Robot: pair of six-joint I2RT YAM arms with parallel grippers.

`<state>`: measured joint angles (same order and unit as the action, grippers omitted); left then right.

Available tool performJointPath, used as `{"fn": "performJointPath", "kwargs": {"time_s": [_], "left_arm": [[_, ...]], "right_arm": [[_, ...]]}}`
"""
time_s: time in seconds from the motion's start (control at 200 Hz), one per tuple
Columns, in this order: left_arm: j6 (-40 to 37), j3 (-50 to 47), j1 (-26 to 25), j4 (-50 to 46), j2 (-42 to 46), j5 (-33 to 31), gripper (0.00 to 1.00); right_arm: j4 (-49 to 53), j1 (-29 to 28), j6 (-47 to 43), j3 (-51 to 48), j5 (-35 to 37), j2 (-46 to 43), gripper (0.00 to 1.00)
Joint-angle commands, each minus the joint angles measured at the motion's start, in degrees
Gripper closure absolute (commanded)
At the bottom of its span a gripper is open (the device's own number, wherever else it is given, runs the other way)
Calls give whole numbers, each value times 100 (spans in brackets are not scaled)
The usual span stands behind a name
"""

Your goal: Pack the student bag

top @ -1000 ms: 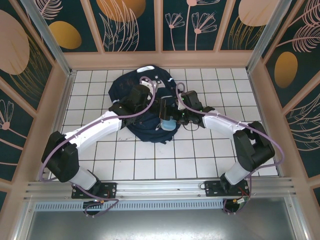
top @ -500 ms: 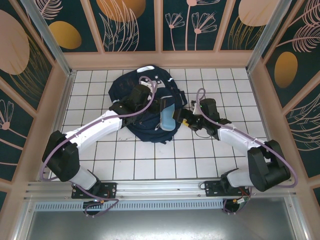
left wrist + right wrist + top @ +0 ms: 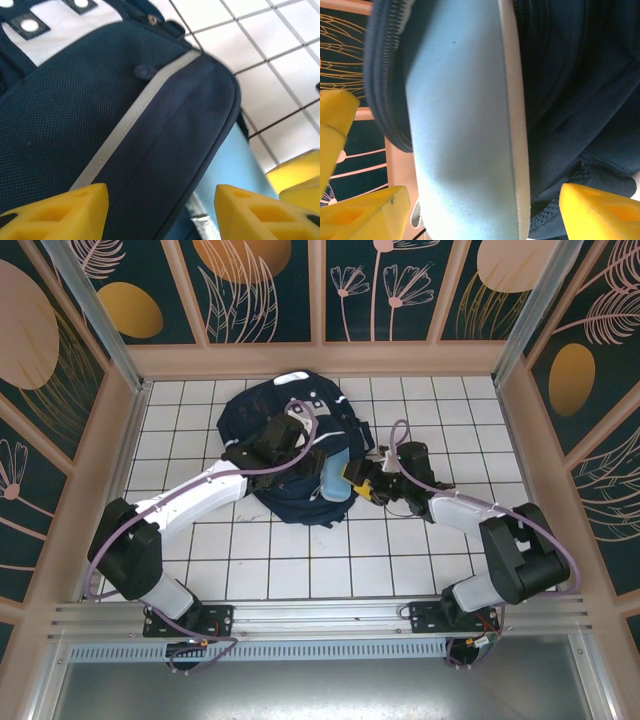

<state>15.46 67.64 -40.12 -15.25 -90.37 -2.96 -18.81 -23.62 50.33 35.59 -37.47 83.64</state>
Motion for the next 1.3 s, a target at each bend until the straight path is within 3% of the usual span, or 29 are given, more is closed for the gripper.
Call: {"fn": "performJointPath", "kwargs": {"time_s": [0.0, 0.235, 0.51, 0.916, 1.041, 1.216, 1.296], "left_arm": [[-522, -57, 13, -342, -137, -15, 39], [-655, -101, 13, -453, -249, -477, 35], [-635, -67, 15, -523, -407, -854, 31], [-879, 19, 14, -626, -449, -1349, 33], [-999, 26, 19, -655, -438, -1336, 41], [-980, 151, 18, -682, -486, -1291, 68], [-984, 188, 15, -635, -410, -1258, 76]], "right_arm": [[-411, -20, 127, 77, -196, 158, 22], [-637, -160, 130, 286, -425, 479, 29], [-863, -287, 269, 307, -612, 627, 29], [-1285, -308, 296, 263, -662, 283, 46], [-1174, -310, 241, 350, -586, 369, 50], [-935, -350, 149, 507, -326, 503, 54], [-1040, -363, 160, 511, -297, 512, 54]]}}
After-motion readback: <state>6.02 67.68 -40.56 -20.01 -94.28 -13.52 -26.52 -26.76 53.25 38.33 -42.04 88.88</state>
